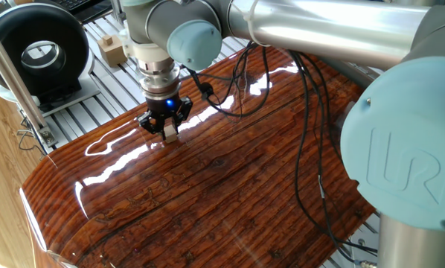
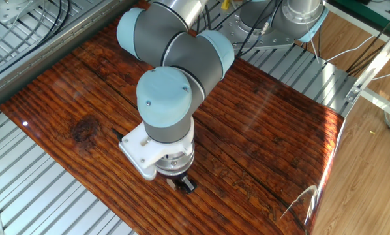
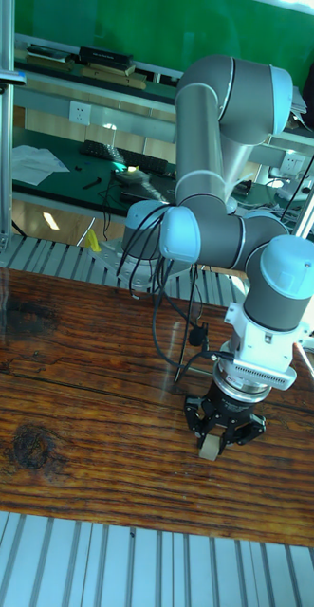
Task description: Hold a small block with the gripper and sweep it from left to right on the table
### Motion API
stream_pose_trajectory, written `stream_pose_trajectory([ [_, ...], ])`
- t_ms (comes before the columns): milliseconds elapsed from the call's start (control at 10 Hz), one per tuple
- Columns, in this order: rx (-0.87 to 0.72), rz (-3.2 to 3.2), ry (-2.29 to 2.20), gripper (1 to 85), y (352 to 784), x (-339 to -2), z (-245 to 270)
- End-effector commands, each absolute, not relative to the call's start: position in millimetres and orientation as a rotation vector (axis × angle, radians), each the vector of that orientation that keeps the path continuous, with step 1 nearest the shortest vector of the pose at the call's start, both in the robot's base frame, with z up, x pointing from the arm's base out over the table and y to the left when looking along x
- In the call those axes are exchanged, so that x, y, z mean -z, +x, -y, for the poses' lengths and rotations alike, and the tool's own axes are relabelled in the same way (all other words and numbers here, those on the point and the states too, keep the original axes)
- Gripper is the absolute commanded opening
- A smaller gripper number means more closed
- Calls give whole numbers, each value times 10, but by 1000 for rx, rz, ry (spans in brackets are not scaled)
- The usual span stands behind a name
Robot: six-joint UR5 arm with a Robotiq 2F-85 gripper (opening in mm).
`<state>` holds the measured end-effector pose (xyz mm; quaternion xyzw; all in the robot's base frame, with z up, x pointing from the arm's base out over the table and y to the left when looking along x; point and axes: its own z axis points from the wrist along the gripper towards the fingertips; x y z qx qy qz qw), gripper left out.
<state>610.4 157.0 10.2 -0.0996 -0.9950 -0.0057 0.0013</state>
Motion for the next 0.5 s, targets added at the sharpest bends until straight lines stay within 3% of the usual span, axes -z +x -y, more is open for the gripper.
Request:
stream_pose_trajectory([
  [0, 52, 3120, -335, 10, 6108, -108, -1649],
  [400, 44, 3120, -325, 10, 6108, -107, -1632],
])
